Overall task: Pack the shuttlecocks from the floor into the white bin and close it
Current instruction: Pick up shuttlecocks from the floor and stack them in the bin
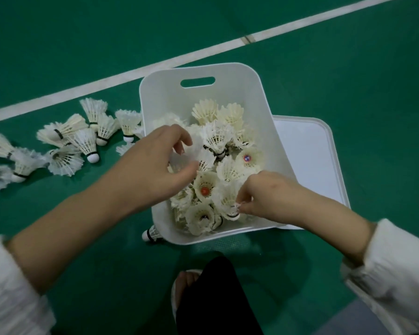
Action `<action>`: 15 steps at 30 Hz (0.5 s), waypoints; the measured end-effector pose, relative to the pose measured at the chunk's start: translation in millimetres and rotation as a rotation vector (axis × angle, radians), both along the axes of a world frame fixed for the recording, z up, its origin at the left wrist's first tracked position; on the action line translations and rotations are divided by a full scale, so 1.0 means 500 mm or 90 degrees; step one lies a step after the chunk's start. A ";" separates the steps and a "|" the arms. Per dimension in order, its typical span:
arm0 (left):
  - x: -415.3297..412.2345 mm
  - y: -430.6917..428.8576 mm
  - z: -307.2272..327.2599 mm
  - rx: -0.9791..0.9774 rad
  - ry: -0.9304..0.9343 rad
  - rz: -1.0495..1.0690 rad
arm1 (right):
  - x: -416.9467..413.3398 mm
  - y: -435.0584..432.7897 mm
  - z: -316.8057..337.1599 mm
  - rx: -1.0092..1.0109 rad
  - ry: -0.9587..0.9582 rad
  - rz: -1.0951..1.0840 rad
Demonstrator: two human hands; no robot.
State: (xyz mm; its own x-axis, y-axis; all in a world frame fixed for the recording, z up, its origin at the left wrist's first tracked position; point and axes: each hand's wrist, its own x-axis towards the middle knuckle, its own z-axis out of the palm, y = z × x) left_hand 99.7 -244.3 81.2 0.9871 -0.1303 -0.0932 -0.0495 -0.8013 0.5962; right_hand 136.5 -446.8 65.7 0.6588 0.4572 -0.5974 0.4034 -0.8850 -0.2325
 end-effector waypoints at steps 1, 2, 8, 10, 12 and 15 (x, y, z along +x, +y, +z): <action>-0.003 -0.001 -0.001 0.003 -0.004 -0.008 | -0.001 0.000 -0.004 -0.010 0.009 0.002; -0.004 -0.001 -0.003 0.008 -0.006 -0.014 | -0.001 0.001 -0.011 -0.019 0.010 0.009; -0.005 0.000 -0.032 0.018 -0.049 -0.053 | -0.009 0.006 -0.067 -0.104 0.053 0.065; -0.003 0.005 -0.041 0.039 -0.085 -0.076 | -0.004 0.004 -0.052 -0.100 0.068 0.063; -0.002 0.008 -0.048 0.054 -0.113 -0.090 | 0.003 -0.004 -0.020 -0.071 0.057 0.033; -0.001 0.003 -0.056 0.041 -0.129 -0.103 | 0.012 -0.011 0.031 0.094 -0.072 -0.038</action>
